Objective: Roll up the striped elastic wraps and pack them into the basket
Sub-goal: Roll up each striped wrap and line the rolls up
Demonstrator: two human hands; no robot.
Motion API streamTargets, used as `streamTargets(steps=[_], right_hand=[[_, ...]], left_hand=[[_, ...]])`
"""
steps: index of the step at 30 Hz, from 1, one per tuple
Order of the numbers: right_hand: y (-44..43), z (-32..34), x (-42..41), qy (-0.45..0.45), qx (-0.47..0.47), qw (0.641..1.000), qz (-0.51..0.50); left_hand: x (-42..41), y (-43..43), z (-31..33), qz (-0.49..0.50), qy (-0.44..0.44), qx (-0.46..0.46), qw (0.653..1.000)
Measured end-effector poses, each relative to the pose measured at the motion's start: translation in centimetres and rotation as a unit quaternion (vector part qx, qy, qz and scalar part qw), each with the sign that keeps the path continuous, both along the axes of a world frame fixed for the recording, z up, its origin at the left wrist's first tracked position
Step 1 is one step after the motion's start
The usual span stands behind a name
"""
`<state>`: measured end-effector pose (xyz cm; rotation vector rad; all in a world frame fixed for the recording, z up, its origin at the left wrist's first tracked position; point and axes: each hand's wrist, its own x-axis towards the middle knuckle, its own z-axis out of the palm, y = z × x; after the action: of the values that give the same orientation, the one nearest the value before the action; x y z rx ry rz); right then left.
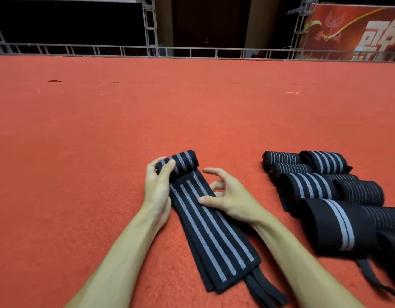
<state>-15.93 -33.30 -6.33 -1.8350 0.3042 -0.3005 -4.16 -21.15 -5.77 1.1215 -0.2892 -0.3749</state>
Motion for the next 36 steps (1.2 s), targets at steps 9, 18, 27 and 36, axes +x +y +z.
streamTargets(steps=[9,18,27,36], right_hand=[[-0.2,0.4,-0.4,-0.011,0.05,0.998,-0.031],[0.0,0.5,0.2,-0.126,0.082,0.985,-0.089],[-1.0,0.7,-0.7,-0.208,0.245,0.945,-0.058],[-1.3,-0.4,-0.5,-0.198,0.067,0.978,-0.009]], left_hand=[[-0.4,0.3,0.4,-0.099,-0.067,-0.023,0.993],[-1.5,-0.1,0.1,-0.197,-0.178,0.023,0.964],[-1.9,-0.4,-0.6,-0.206,-0.171,0.075,0.96],[-2.8,-0.8,0.2,-0.212,-0.059,0.049,0.974]])
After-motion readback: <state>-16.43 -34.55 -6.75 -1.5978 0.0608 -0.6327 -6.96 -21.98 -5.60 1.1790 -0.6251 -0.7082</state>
